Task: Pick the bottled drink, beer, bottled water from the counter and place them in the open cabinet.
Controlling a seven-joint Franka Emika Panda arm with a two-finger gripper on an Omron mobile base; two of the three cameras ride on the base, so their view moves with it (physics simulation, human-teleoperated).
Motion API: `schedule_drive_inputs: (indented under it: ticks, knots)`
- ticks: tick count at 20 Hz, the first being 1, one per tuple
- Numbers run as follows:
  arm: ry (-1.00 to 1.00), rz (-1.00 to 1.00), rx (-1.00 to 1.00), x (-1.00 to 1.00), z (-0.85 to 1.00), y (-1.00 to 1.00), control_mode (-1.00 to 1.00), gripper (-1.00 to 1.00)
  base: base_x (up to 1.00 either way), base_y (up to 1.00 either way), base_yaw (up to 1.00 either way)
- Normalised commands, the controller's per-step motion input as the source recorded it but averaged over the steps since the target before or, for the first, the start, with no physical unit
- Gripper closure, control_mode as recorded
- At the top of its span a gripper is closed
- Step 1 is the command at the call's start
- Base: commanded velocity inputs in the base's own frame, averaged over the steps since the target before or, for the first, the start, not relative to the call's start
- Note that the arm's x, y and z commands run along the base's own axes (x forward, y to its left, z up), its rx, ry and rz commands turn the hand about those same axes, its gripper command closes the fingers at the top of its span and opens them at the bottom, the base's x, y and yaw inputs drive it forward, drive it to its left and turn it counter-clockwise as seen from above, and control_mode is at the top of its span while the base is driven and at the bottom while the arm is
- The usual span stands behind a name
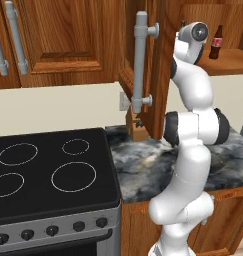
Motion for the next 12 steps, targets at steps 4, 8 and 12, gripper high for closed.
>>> schedule_drive_inputs:
  ticks: [4, 8, 12]
  knots:
    - [0.0, 0.0, 0.0, 0.07, -0.01, 0.0, -1.0, -1.0, 0.0, 0.0, 0.0]
    - [0.0, 0.0, 0.0, 0.0, 0.0, 0.0, -1.0, -1.0, 0.0, 0.0, 0.0]
    - [-0.01, 0.0, 0.0, 0.0, -0.01, 0.0, -1.0, -1.0, 0.0, 0.0, 0.0]
